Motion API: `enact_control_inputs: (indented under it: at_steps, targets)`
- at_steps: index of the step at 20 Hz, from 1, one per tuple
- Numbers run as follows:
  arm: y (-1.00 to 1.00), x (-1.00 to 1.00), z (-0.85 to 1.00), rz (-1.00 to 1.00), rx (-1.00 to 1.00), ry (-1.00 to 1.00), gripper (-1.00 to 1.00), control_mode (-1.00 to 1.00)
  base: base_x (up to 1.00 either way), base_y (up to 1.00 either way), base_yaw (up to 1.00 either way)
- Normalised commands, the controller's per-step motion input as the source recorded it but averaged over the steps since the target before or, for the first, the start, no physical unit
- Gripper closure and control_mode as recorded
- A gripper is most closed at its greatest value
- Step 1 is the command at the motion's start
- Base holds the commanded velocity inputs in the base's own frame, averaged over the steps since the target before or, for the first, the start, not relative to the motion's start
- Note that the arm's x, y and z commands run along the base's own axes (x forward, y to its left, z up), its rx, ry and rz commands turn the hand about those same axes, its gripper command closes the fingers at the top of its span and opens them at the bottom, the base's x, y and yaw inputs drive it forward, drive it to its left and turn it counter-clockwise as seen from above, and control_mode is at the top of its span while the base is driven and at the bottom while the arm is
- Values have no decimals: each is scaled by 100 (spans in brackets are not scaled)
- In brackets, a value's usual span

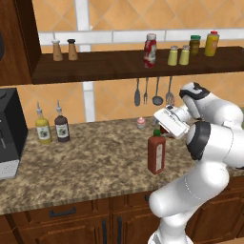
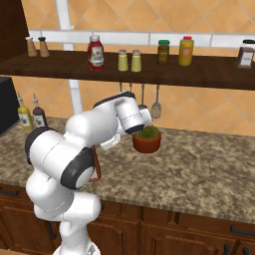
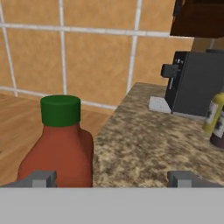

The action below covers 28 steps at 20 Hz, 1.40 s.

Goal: Put the shaker and condiment bottle from the counter next to their counterparts in the cabinet.

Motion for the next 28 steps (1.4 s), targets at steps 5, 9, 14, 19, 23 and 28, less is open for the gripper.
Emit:
enact_control_inputs:
  at_steps: [5,9,14,19,23,28]
  targets:
    - [-17,-6,1,5,8,0,-100,-100,0,0,0]
    - [-26,0,4,14,12,3,-100,-100,0,0,0]
    - [-24,0,1,18,12,6,-100,-100,0,0,0]
    - [-20,2,0,23,12,7,-100,-100,0,0,0]
    - [-9,0,0,18,7,2,-100,-100,0,0,0]
    - [0,0,0,6,2,0,-100,-100,0,0,0]
